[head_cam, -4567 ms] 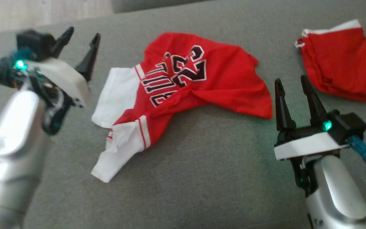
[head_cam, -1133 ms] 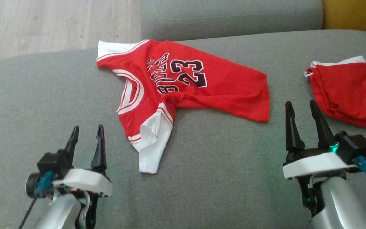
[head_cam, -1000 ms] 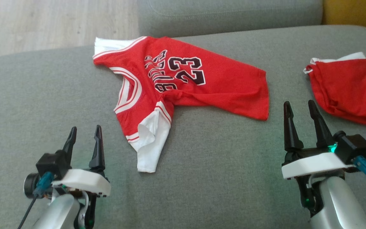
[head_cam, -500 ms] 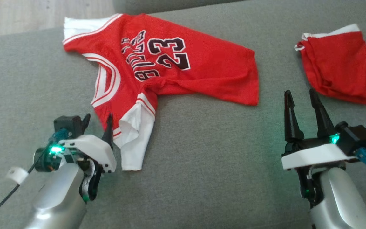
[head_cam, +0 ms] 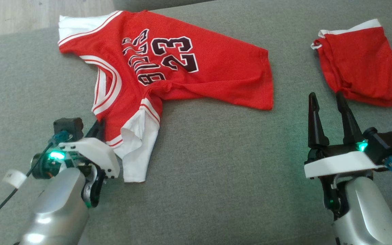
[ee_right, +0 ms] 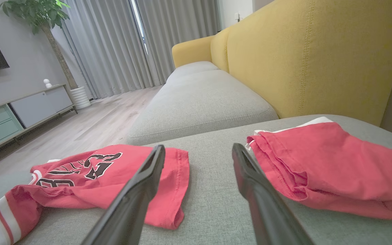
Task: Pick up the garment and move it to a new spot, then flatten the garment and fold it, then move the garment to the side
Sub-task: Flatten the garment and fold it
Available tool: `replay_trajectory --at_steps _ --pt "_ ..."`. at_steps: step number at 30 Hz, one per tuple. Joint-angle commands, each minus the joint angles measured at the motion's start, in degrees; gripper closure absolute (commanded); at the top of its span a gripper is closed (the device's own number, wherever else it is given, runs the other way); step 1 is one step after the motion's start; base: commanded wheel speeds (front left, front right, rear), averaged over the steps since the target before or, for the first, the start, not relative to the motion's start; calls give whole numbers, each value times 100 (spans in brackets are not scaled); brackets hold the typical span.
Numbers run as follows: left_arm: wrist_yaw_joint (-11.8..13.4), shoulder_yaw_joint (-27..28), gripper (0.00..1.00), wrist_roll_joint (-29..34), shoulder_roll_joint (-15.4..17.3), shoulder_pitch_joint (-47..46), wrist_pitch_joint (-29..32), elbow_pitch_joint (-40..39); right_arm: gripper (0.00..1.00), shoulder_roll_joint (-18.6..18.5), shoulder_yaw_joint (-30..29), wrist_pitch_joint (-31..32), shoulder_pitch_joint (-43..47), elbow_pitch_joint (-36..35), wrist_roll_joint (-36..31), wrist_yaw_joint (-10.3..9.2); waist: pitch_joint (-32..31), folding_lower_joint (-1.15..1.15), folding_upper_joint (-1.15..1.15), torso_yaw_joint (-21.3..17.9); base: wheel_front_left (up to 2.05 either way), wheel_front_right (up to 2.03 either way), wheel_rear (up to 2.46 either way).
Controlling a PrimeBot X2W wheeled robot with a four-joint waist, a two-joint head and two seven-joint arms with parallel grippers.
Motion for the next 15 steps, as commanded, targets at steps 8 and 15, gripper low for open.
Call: replay_trajectory --at_steps 8,15 --pt "121 406 100 55 518 -468 -577 50 0 2 145 -62 -161 -151 57 22 -109 0 0 145 0 0 0" --pt "-9 427 100 292 1200 -1081 -583 236 0 2 214 -62 -224 -136 47 22 -7 0 0 157 0 0 0"
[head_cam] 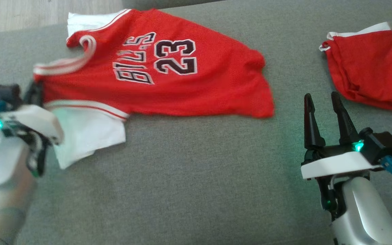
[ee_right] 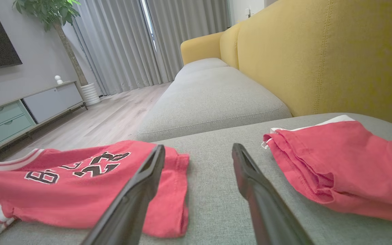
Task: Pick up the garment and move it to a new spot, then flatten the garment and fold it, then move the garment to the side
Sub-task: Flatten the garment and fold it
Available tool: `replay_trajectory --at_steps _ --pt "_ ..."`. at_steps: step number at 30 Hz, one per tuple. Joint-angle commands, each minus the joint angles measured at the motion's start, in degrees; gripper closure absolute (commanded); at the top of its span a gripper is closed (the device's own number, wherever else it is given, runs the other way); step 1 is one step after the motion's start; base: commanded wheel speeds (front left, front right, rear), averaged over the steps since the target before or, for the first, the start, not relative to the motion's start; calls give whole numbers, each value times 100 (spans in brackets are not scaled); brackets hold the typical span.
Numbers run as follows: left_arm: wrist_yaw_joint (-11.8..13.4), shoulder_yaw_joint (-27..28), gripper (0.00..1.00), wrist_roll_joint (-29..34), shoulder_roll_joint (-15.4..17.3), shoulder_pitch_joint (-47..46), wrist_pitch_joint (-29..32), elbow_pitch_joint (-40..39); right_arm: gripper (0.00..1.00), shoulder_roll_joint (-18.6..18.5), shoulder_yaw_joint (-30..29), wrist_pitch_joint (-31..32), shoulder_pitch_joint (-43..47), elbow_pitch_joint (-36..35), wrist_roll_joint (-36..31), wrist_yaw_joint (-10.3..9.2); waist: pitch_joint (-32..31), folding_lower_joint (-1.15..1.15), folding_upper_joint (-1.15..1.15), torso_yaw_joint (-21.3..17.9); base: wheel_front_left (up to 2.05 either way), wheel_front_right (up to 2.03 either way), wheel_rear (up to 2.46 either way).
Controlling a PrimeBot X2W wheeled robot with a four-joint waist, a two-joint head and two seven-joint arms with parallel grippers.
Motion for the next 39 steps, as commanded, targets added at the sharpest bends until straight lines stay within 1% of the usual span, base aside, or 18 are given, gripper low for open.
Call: replay_trajectory --at_steps 1,4,5,6,11,13,14,18,20,23,30,34,39 --pt "-16 213 100 102 417 -442 -28 -27 0 1 149 -62 -235 -163 48 22 40 0 0 -19 0 0 0" --pt "-143 174 100 135 530 -648 56 155 0 1 177 -62 -253 -139 51 22 64 0 0 -33 0 0 0" --pt "-136 163 29 168 551 -706 15 216 0 1 181 -62 -257 -132 52 22 68 0 0 -35 0 0 0" --pt "-147 170 0 163 539 -743 -35 271 0 1 183 -62 -258 -124 54 22 66 0 0 -36 0 0 0" --pt "-221 240 0 64 408 -718 -418 433 0 1 153 -62 -234 -62 54 22 -15 0 0 20 0 0 0" --pt "-209 254 0 47 366 -678 -520 433 0 1 150 -62 -224 -46 47 22 -47 0 0 45 0 0 0" --pt "-195 291 0 1 295 -570 -691 390 0 1 145 -62 -210 -25 34 22 -108 0 0 99 0 0 0" --pt "-161 396 0 -83 192 -275 -940 116 0 1 127 -62 -151 -30 22 22 -255 0 0 246 0 0 0" --pt "-116 489 0 -121 134 -66 -1020 -136 0 1 119 -62 -106 -32 15 22 -347 0 0 326 0 0 0" --pt "60 558 0 -26 47 355 -1070 -626 0 1 162 -62 -21 -63 -8 22 -483 0 0 449 0 0 0" --pt "431 1056 0 215 -286 1699 -1080 -2200 0 1 201 -62 194 -38 -60 22 -746 0 0 605 0 0 0" --pt "491 1314 0 388 -530 2417 -1081 -2887 0 1 219 -62 290 -26 -37 22 -839 0 0 628 0 0 0" --pt "472 1577 0 574 -805 2955 -1081 -3267 0 1 280 -62 383 8 0 22 -886 0 0 613 0 0 0"
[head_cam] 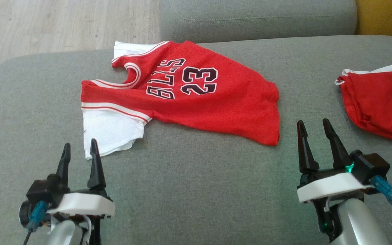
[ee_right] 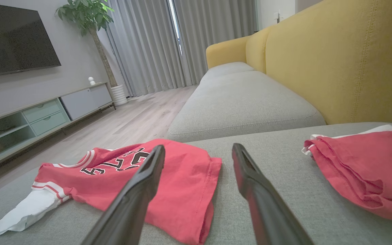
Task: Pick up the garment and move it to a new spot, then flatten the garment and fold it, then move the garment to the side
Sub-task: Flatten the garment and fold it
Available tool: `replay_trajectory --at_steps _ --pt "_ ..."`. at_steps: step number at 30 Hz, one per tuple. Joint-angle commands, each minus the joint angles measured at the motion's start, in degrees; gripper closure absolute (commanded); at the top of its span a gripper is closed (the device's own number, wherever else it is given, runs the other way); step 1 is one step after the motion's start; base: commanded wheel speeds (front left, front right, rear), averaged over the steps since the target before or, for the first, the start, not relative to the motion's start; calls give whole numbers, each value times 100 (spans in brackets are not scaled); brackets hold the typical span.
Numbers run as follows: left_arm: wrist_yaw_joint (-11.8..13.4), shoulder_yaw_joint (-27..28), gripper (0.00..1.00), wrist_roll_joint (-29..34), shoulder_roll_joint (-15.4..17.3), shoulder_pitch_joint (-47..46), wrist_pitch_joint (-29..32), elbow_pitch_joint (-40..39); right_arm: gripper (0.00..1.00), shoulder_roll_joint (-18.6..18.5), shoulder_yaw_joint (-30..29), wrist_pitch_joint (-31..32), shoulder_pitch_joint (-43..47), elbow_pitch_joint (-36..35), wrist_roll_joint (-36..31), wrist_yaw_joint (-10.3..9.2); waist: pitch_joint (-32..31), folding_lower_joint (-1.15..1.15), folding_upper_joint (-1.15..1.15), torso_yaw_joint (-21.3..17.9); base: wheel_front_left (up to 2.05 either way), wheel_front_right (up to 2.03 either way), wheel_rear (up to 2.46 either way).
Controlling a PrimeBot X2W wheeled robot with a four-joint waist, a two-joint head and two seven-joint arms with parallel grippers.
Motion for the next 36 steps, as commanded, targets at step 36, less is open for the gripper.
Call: replay_trajectory --at_steps 36 --pt "-95 456 0 207 231 -1537 1456 2580 0 -4 154 -62 -407 -389 103 22 755 1 0 -500 0 0 0"
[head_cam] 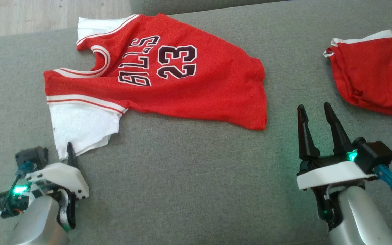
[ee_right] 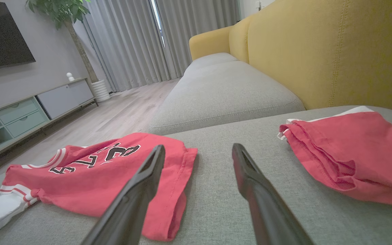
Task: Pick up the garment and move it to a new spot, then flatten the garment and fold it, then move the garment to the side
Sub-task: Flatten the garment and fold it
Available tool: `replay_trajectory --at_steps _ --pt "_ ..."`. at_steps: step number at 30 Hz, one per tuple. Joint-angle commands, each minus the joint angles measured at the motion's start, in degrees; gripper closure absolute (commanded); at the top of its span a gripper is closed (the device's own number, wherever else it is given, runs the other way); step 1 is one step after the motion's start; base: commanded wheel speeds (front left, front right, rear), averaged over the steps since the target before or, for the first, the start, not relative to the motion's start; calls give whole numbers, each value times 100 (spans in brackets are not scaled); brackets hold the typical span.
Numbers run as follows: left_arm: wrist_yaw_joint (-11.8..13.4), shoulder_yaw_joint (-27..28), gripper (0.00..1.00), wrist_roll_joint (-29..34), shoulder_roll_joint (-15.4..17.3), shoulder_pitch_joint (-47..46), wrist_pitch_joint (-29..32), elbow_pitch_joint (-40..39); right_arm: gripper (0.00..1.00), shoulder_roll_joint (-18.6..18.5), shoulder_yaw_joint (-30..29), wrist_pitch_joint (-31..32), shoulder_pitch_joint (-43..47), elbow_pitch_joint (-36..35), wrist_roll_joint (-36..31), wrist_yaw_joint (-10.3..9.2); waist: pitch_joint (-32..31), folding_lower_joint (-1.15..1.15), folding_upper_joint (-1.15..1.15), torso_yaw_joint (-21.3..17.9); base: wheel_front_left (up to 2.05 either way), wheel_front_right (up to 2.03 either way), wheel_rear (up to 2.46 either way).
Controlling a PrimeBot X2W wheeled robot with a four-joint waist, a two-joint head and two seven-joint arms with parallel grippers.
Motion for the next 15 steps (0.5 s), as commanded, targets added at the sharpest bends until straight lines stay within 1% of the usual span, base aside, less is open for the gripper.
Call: replay_trajectory --at_steps 1,6,7,8,9,12,15 --pt "-69 73 0 -31 179 -161 134 46 0 -4 85 -62 -157 -199 42 22 0 0 0 -7 0 0 0" --pt "-228 -63 0 -91 128 -166 472 278 0 -4 55 -62 -171 -193 67 22 -39 0 0 10 0 0 0" --pt "-248 -73 13 -107 126 -172 518 306 0 -4 55 -62 -178 -193 73 22 -47 0 0 16 0 0 0" --pt "-265 -75 60 -123 126 -181 537 321 0 -4 53 -62 -183 -195 78 22 -54 0 0 22 0 0 0" --pt "-281 -69 100 -143 128 -191 541 328 0 -4 50 -62 -187 -198 82 22 -59 0 0 29 0 0 0" --pt "-308 -16 100 -195 147 -217 411 281 0 -4 47 -62 -193 -198 86 22 -72 0 0 49 0 0 0" --pt "-296 93 100 -244 155 -239 67 147 0 -4 44 -62 -193 -191 87 22 -84 0 0 68 0 0 0"
